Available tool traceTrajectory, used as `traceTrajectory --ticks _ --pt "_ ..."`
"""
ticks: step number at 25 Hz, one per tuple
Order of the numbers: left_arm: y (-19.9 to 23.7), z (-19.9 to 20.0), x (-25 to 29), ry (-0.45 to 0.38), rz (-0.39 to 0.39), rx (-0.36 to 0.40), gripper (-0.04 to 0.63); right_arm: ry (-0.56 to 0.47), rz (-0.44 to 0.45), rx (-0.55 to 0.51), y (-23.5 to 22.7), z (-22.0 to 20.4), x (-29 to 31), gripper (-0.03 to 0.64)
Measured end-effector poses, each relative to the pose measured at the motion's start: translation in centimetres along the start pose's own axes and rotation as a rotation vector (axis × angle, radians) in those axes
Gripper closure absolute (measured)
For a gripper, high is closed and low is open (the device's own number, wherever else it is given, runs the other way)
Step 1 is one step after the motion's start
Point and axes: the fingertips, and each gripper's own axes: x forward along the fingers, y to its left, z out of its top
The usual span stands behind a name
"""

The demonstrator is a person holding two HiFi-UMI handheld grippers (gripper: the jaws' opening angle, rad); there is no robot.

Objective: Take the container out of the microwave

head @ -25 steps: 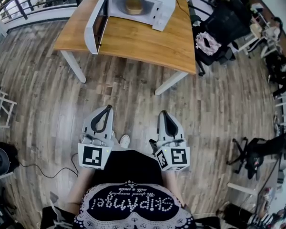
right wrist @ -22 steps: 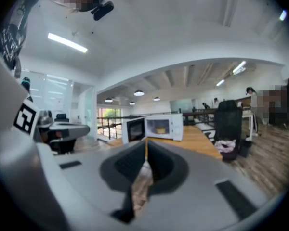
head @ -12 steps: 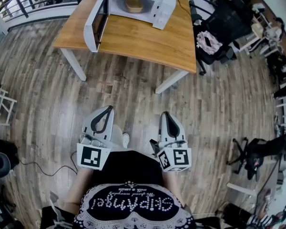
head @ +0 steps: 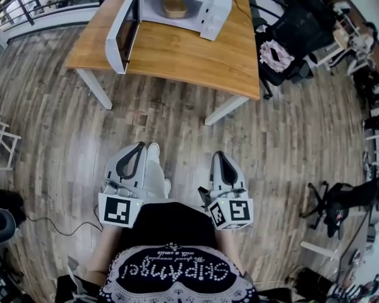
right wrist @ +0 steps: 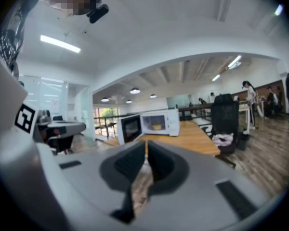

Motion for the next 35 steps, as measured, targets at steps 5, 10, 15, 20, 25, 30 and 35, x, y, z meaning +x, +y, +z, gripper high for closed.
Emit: traceTrajectory --ticks 5,10,15,20,25,30,35 --pt "1.6 -0.4 2.8 0.010 -0.015 -0.002 0.568 0.012 -0.011 0.008 -0.7 0.0 2.8 0.577" --pt "4.6 -0.1 7.1 0.010 -0.029 -0.005 0.568 0.015 -0.010 0.002 -1.2 1.3 7.8 0.577" --pt "8.1 1.4 12.1 0.002 -0.059 0.006 0.568 -0.002 -0.024 0.005 -1.8 3.8 13.3 0.577" --pt "10.9 2.8 16.0 -0.003 -0.095 0.017 0.568 -0.007 -0.056 0.013 -2.3 5.6 17.2 0.577" --pt "13.2 2.8 19.2 -0.001 -0.116 0.019 0.568 -0.006 -0.088 0.021 -3.1 6.0 20.3 0.577" --pt "14.8 2.2 21.4 0.008 -0.122 0.017 0.568 0.007 -0.100 0.029 -3.6 5.6 22.6 0.577" --pt "15.7 1.8 22.4 0.017 -0.114 0.011 0.568 0.015 -0.088 0.029 -3.7 5.9 24.2 0.577"
